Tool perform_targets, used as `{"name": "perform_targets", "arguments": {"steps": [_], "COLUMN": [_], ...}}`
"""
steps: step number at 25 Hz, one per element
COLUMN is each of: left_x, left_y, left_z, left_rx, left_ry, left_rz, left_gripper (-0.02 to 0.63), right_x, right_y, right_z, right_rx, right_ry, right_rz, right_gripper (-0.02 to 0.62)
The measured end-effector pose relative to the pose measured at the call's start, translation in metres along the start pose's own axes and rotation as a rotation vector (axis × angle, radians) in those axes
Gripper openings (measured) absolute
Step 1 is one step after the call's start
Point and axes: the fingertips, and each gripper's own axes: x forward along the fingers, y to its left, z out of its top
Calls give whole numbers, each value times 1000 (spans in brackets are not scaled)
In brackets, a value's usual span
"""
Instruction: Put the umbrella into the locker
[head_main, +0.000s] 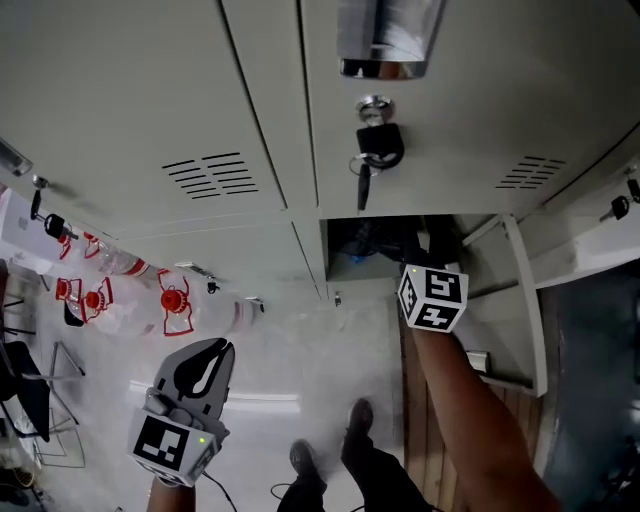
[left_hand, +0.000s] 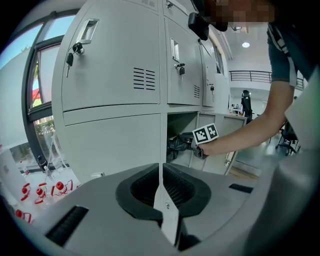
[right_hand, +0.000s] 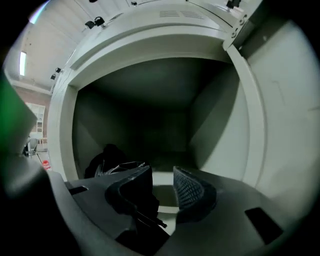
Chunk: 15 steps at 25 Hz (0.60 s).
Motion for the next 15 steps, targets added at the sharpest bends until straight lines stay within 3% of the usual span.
{"name": "perform_targets", "arguments": {"steps": [6, 15], "left_x": [12, -3], "left_y": [-22, -15], "left_z": [24, 31], "left_rx": [15, 7], "left_ry": [-25, -40], "left_rz": [-37, -16], "left_gripper": [40, 40], "right_x": [-2, -16], "right_y": [-2, 0], "right_z": [10, 13], "right_rx": [-113, -157], "right_ry": [-2, 0], "right_rz": [29, 34], "right_gripper": [155, 153]}}
